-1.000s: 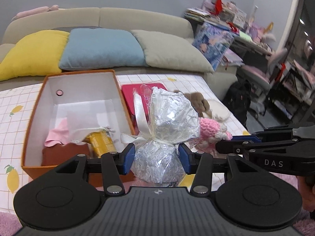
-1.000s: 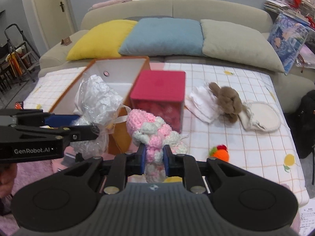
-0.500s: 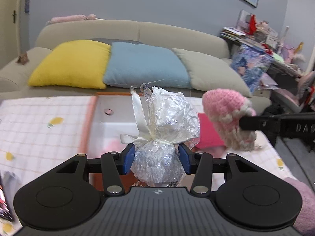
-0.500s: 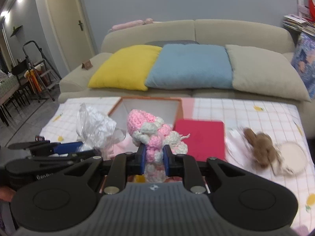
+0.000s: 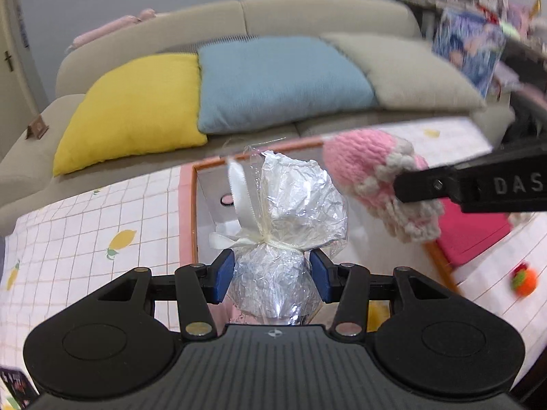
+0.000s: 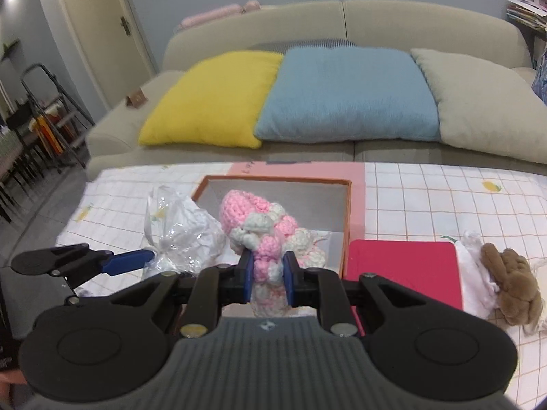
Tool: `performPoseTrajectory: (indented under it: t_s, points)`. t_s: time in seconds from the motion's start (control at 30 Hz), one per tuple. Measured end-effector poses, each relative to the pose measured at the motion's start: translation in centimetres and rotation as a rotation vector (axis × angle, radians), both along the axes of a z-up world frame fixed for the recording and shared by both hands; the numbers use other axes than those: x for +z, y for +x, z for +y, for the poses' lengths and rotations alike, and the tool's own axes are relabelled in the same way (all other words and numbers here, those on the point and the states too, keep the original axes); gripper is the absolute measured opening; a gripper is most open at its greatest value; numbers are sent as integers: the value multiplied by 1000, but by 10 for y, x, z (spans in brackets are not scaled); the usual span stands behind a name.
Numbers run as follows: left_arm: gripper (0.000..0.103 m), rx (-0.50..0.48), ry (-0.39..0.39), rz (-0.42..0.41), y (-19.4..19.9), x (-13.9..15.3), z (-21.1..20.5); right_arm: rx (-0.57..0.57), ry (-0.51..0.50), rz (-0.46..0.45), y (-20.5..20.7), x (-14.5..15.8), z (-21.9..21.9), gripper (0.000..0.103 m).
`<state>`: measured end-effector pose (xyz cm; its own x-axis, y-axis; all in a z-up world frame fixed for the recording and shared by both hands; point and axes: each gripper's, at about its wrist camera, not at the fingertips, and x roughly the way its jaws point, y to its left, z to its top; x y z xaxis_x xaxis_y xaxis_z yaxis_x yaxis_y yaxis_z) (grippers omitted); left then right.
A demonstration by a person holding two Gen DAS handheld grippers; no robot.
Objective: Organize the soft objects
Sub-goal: 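Carry the wrapped bundle and crocheted item toward the orange box, then lower both items into the orange box and open both tools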
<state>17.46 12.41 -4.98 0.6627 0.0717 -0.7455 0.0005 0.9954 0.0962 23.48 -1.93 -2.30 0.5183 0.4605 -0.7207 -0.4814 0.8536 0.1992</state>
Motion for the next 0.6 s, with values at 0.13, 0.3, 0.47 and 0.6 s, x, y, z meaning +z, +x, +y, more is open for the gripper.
performPoseTrajectory:
  t_s: [0.13,0.3,0.47,0.6]
  points:
    - [55,-21,62,71,16,-19,-1,10,-73,19,19,-19,20,16]
    - [55,-22,93,159,28,-44,0,15,-158,44,32,-43,34,16]
    - [55,-11,123,189,29,-60,-1,17,-246,25,36,-60,42,16]
    - [56,-25,160,188,28,-64,-11,22,-282,39,38,-72,44,17]
